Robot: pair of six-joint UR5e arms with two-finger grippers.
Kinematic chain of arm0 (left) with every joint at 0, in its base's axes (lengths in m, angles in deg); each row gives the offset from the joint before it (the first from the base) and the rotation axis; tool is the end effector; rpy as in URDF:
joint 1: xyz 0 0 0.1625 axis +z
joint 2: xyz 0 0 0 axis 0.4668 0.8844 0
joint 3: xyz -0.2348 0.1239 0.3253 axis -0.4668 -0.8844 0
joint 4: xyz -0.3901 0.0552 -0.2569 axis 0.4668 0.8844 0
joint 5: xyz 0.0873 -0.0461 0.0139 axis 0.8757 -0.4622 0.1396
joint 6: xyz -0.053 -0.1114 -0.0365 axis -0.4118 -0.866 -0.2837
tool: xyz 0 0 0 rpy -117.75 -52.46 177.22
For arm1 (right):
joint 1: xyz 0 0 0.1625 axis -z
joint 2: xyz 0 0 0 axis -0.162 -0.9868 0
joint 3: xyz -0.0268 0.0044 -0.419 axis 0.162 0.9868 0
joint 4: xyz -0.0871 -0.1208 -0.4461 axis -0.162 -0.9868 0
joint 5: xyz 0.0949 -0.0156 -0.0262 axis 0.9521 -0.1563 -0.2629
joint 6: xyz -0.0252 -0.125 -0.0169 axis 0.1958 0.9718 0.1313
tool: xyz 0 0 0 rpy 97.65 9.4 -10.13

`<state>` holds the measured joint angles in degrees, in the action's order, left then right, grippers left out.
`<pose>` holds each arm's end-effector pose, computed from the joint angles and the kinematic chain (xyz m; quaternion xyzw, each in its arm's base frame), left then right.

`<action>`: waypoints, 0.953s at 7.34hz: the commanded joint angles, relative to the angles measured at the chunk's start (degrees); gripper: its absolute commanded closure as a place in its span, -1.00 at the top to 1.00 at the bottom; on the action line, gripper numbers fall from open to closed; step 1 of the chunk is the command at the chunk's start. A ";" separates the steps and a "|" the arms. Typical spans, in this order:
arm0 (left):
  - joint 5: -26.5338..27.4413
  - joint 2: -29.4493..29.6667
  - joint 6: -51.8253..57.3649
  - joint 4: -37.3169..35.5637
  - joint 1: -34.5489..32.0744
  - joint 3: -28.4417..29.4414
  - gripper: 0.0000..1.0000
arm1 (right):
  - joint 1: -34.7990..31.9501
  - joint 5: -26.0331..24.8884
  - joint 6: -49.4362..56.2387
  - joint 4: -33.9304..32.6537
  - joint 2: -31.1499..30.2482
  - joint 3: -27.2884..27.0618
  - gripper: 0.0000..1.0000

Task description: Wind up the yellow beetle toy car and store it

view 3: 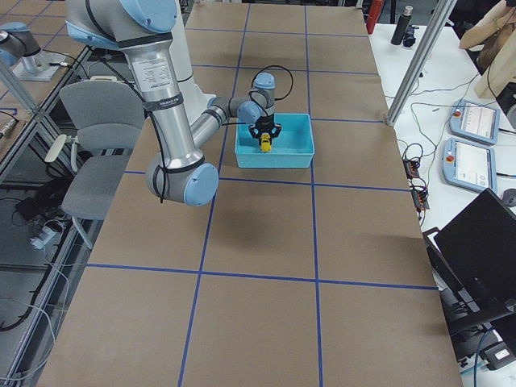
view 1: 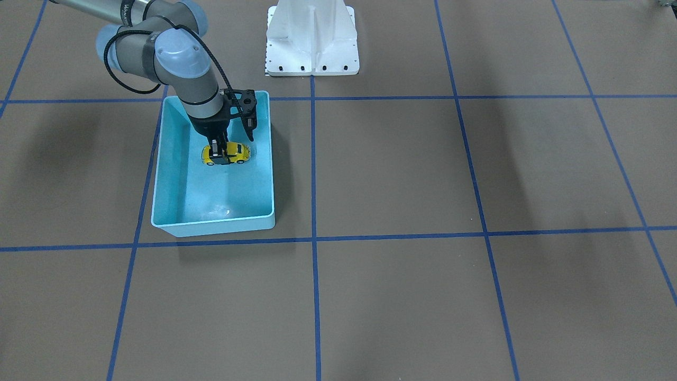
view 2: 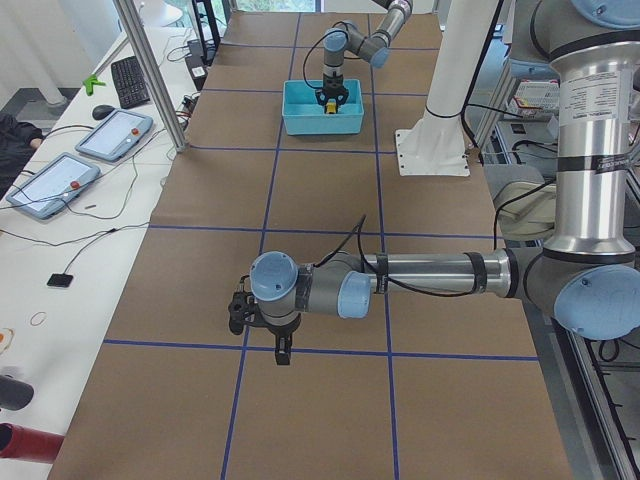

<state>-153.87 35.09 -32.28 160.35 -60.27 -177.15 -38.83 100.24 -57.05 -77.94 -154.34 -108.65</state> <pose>-0.0214 -0.5277 0.6799 0.0074 0.4018 -0.0203 0.9155 -0.5441 -0.4153 0.3144 0.2900 -0.2405 -0.6795 0.6295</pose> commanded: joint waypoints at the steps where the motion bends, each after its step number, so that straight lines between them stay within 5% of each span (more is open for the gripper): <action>1: -0.07 0.00 0.29 -0.10 -0.06 -0.02 1.00 | -0.46 0.74 0.01 -0.09 -0.07 -0.69 0.99; 3: -0.07 0.08 0.29 -0.19 0.02 -0.02 1.00 | -7.45 8.36 0.01 -4.11 -0.68 -6.02 0.99; 5: -0.07 0.08 0.29 -0.19 0.11 -0.02 1.00 | -19.47 16.44 0.88 -19.01 1.15 -11.05 0.99; 7: -0.07 0.08 0.20 -0.28 0.03 -0.02 1.00 | -28.38 17.88 0.98 -23.73 -0.41 -12.13 0.99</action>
<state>-153.93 35.17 -32.02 160.15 -60.17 -177.17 -61.43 116.71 -56.24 -98.30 -154.00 -120.19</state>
